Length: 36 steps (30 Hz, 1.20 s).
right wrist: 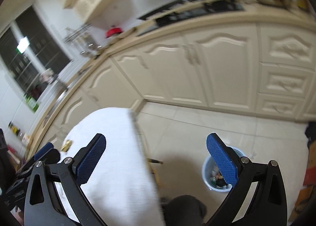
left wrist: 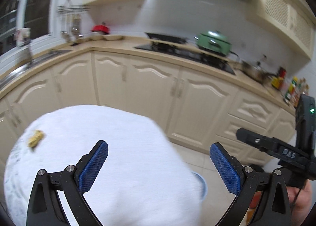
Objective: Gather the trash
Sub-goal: 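Move both tools back over the table, then grasp the yellow wrapper with the left tool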
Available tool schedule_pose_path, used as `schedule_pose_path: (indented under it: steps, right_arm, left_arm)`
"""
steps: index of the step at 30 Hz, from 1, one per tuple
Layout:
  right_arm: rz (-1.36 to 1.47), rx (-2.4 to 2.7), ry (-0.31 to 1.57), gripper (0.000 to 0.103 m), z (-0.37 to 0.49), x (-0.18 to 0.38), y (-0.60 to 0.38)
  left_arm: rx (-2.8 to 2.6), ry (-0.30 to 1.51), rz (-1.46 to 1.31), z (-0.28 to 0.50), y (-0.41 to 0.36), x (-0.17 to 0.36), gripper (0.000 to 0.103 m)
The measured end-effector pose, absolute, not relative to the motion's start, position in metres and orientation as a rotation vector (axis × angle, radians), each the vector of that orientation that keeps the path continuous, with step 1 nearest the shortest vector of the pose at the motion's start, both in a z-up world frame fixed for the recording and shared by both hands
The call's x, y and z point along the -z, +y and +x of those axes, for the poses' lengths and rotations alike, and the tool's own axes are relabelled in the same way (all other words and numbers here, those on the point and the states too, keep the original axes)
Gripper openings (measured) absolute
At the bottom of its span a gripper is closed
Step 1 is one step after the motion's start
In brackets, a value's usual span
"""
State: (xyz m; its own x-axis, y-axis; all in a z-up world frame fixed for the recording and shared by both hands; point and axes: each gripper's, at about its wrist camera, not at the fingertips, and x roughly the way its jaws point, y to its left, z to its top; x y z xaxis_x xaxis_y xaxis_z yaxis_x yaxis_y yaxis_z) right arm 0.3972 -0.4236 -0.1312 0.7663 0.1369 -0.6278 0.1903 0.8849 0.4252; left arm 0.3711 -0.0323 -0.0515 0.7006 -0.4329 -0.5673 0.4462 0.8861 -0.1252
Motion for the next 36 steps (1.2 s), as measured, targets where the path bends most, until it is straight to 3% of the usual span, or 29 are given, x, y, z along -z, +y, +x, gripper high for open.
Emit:
schedule_pose_path:
  steps: [12,21,29,36]
  right_arm:
    - [0.329,-0.195,0.727,0.103,0.45,0.102,-0.25]
    - [0.234,-0.293,0.807,0.103,0.499,0.127,-0.135]
    - [0.163,-0.319,0.907,0.103,0.544,0.165,-0.065]
    - [0.162,-0.272,0.907,0.103,0.551,0.173,-0.07]
  left_arm:
    - [0.201,0.577,-0.128,0.287,0.165,0.029,0.102]
    - [0.036,0.563,-0.183,0.244,0.238,0.025,0.102]
    - [-0.01,0.597,-0.232,0.288,0.261,0.032,0.102]
    - [0.082,0.643,-0.205,0.363,0.264,0.043,0.102]
